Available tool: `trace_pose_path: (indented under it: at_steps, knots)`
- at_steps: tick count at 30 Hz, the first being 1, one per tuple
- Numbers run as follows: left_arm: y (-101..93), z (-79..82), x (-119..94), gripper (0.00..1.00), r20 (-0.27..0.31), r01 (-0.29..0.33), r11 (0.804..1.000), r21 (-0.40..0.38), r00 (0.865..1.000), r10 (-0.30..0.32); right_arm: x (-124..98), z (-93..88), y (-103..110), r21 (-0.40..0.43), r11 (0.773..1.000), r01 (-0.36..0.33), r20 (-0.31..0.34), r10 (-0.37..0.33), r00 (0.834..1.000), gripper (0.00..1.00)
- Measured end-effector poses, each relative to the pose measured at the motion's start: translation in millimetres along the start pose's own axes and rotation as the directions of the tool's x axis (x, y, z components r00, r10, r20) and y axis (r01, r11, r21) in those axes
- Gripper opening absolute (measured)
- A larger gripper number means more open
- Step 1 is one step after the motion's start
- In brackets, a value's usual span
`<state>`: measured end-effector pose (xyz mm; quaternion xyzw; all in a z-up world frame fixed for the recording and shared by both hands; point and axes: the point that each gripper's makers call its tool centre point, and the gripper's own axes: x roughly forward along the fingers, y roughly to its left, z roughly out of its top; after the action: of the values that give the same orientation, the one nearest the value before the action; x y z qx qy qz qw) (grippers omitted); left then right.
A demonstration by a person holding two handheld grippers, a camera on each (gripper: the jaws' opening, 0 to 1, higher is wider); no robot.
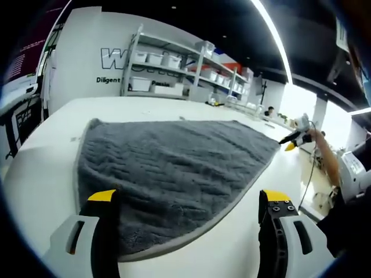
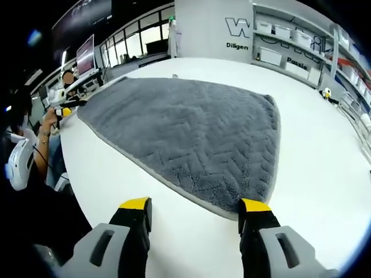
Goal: Open the folded towel by lifting each exposed corner and separating the folded layers until the towel lies flat within the target outline without major curled edges
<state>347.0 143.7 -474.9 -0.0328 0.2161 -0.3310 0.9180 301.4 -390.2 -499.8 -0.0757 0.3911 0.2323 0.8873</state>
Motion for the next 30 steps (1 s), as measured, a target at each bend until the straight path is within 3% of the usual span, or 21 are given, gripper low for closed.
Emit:
trace_pose_path:
  at_steps: [11,15,21,27,30]
  knots:
    - [-6.7,-3.5,0,0.97,-0.014,0.028,1.000,-0.003,1.000,-0.028,-2,-1.5,-3,-0.012,1.000,0.014,-0.003,-0.014,1.000,0.56]
    - [-11.8,-4.8,0,0.97,-0.015,0.045,0.999,-0.003,0.999,-0.045,-5,6.1,-2,-0.007,1.000,0.019,0.021,-0.018,1.000,0.57]
    - [-11.8,-7.0,-1,0.96,-0.019,0.044,0.999,-0.008,0.999,-0.044,-13,26.4,-2,0.002,0.998,0.055,0.118,-0.055,0.991,0.62]
    - [-10.1,-7.7,-2,0.93,-0.013,0.032,0.999,-0.014,0.999,-0.032,-15,32.4,-1,0.015,0.998,0.063,0.156,-0.065,0.986,0.77]
    - [-3.6,-6.9,-3,0.86,-0.013,0.009,0.999,-0.031,1.000,-0.010,-16,31.7,0,0.008,0.998,0.068,0.154,-0.068,0.986,0.74]
